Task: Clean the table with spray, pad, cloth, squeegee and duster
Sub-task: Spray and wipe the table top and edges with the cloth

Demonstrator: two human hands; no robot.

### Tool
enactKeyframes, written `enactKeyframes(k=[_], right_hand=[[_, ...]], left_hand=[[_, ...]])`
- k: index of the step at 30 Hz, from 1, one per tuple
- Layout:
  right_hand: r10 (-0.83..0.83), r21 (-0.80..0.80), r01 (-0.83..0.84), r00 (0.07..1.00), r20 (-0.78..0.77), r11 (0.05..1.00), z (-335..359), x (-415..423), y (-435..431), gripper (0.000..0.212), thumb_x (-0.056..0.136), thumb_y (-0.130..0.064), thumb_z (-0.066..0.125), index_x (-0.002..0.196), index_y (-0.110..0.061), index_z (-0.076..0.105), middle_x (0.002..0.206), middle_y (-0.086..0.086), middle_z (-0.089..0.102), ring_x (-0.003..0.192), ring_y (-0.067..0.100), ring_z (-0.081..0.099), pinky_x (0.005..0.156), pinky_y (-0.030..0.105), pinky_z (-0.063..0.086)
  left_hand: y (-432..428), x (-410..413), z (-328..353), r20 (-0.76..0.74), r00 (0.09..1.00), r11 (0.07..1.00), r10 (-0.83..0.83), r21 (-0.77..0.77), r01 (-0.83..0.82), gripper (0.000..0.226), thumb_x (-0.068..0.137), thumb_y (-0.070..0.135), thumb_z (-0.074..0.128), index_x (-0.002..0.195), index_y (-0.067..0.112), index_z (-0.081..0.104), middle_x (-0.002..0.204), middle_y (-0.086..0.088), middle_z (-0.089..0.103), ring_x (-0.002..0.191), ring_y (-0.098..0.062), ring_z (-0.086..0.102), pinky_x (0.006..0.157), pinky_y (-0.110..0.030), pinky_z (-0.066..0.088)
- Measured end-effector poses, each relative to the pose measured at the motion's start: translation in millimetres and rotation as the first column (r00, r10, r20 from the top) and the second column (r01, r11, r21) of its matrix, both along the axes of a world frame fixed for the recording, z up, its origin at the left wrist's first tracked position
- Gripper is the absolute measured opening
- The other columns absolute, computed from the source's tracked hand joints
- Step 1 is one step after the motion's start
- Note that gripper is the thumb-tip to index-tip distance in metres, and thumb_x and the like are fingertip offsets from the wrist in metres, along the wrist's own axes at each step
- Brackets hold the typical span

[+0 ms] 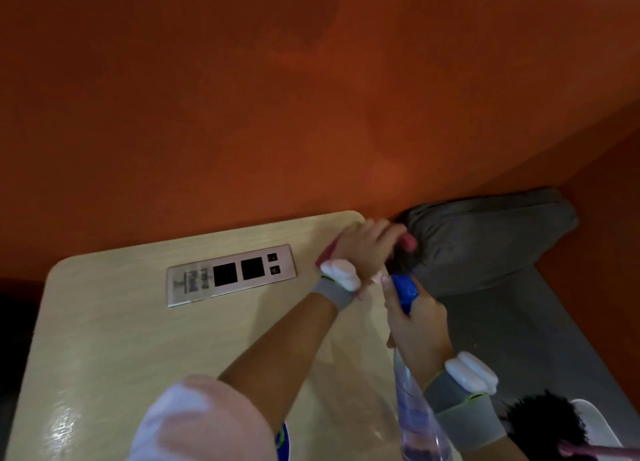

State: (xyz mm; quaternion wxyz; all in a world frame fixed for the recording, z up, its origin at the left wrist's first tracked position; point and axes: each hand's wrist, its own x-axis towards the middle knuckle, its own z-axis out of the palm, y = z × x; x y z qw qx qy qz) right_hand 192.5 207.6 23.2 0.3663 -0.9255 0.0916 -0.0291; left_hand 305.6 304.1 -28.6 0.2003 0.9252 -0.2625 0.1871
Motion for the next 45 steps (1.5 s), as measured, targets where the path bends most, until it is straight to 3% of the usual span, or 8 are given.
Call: enactKeyframes(k=[5,13,25,29,34,36,40,45], right_hand=[[0.012,0.035,-0.010,0.999,-0.044,0.999,-4,0,24,0.041,0.091,-0.055,0.046,0.068,-0.021,0.046,0.052,0.008,0.052,0.048,0.028,0.059,0.053,0.043,0.053],[0.073,-0.013,-0.073,0.997,-0.029,0.997,-10,-3,40,0.043,0.089,-0.060,0.041,0.078,-0.021,0.054,0.054,0.007,0.054,0.042,0.023,0.057,0.048,0.041,0.052],[0.247,0.008,-0.247,0.969,-0.024,0.969,-4,-16,108,0.068,0.076,-0.080,0.022,0.082,-0.019,0.053,0.060,0.007,0.059,0.053,0.031,0.062,0.058,0.044,0.054],[0.301,0.021,-0.301,0.954,0.002,0.953,-1,-23,133,0.071,0.076,-0.082,0.019,0.085,-0.019,0.053,0.061,0.007,0.059,0.053,0.031,0.062,0.058,0.044,0.054],[0.335,0.046,-0.337,0.941,0.048,0.940,3,-31,151,0.068,0.078,-0.080,0.022,0.083,-0.021,0.054,0.061,0.007,0.058,0.054,0.033,0.062,0.056,0.045,0.054],[0.340,0.044,-0.343,0.939,0.055,0.938,3,-33,156,0.068,0.079,-0.080,0.021,0.083,-0.021,0.053,0.060,0.007,0.058,0.054,0.032,0.062,0.054,0.046,0.053],[0.346,0.029,-0.348,0.937,0.052,0.937,4,-30,160,0.068,0.080,-0.078,0.023,0.080,-0.016,0.052,0.056,0.008,0.055,0.051,0.031,0.060,0.052,0.044,0.052],[0.344,0.026,-0.346,0.937,0.059,0.938,3,-27,155,0.058,0.082,-0.074,0.029,0.078,-0.020,0.051,0.054,0.006,0.055,0.051,0.033,0.060,0.054,0.044,0.052]], left_hand=[[30,28,-35,-0.384,0.918,0.922,0.102,0.383,0.058,0.060,0.095,0.037,0.036,0.151,0.027,0.018,0.160,-0.003,0.012,0.147,-0.022,0.006,0.118,-0.044,-0.001],[50,41,-15,-0.394,0.890,0.886,0.230,0.462,-0.024,0.047,0.102,0.021,0.022,0.148,0.023,0.026,0.154,0.005,0.023,0.136,-0.021,0.025,0.104,-0.040,0.029],[223,-67,-10,-0.359,0.671,0.751,0.649,0.438,-0.493,0.041,0.098,0.025,0.035,0.138,0.032,0.033,0.140,0.005,0.035,0.132,-0.022,0.030,0.087,-0.036,0.038],[307,-111,-11,-0.386,0.476,0.613,0.790,0.493,-0.617,0.046,0.096,0.032,0.038,0.141,0.038,0.031,0.143,0.002,0.031,0.138,-0.024,0.021,0.096,-0.040,0.038],[378,-150,8,-0.346,-0.039,0.191,0.937,0.603,-0.774,0.047,0.094,0.034,0.047,0.138,0.021,0.037,0.138,-0.009,0.036,0.129,-0.029,0.032,0.101,-0.039,0.034],[367,-149,21,-0.275,0.040,0.177,0.961,0.494,-0.851,0.045,0.097,0.025,0.042,0.141,0.014,0.036,0.142,-0.015,0.034,0.128,-0.035,0.034,0.096,-0.042,0.036],[289,-126,18,-0.295,0.520,0.596,0.801,0.318,-0.737,0.068,0.089,0.024,0.053,0.150,0.027,0.022,0.157,-0.006,0.016,0.133,-0.032,0.032,0.096,-0.044,0.040],[230,-119,-24,-0.546,0.565,0.775,0.619,0.307,-0.553,0.057,0.097,0.045,0.026,0.152,0.032,0.012,0.161,0.002,0.005,0.147,-0.024,0.005,0.116,-0.049,0.009]])
